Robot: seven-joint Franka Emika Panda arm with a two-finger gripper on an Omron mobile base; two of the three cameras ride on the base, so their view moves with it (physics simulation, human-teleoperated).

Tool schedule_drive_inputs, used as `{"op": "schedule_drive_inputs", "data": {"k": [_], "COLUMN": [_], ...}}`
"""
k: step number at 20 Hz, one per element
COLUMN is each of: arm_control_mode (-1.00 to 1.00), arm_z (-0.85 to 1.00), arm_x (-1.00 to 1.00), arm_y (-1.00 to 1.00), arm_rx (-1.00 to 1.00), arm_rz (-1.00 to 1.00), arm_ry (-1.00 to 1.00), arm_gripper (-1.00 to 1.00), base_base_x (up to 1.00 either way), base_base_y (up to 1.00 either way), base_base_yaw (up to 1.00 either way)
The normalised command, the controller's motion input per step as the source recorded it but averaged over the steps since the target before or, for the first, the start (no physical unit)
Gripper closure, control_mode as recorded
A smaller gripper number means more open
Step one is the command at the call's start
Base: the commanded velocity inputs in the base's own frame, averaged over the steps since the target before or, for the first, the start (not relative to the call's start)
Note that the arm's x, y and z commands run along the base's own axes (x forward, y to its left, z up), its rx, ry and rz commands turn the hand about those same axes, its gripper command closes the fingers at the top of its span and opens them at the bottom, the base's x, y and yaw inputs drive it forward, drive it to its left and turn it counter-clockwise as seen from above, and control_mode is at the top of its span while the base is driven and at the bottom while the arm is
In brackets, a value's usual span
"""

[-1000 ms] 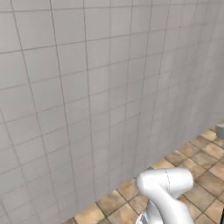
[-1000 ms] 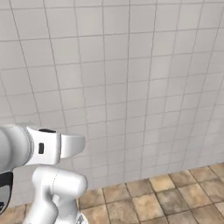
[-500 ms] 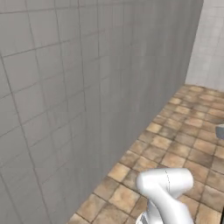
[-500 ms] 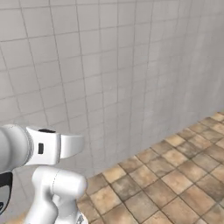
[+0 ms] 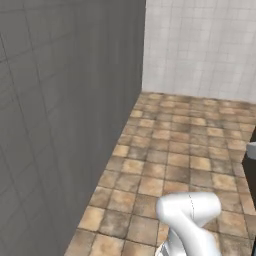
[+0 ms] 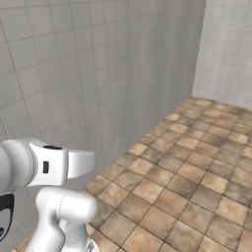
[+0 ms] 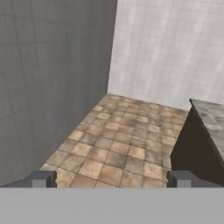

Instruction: Pick the potato from the counter and place it in the microwave. Then turn on the microwave.

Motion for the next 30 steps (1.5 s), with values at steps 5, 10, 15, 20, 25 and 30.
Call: {"op": "schedule_drive_inputs", "data": {"k": [5, 10, 15, 20, 25, 30], "arm_control_mode": [1.00, 1.00, 1.00, 1.00, 1.00, 1.00], "arm_z": [0.00, 0.00, 0.00, 0.00, 0.00, 0.00], "arm_x": [0.00, 0.00, 0.00, 0.00, 0.00, 0.00], "arm_y": [0.00, 0.00, 0.00, 0.00, 0.00, 0.00], "arm_rx": [0.00, 0.00, 0.00, 0.00, 0.00, 0.00], "arm_rz": [0.00, 0.00, 0.00, 0.00, 0.00, 0.00], "arm_ry": [0.00, 0.00, 0.00, 0.00, 0.00, 0.00], "arm_gripper": [-1.00, -1.00, -1.00, -1.00, -1.00, -1.00], "base_base_x": [0.38, 0.38, 0.41, 0.36, 0.31, 0.29], "base_base_y": [-0.21, -0.09, -0.05, -0.09, -0.18, -0.19], "base_base_yaw": [-0.55, -0.50, -0.42, -0.39, -0.43, -0.45]}}
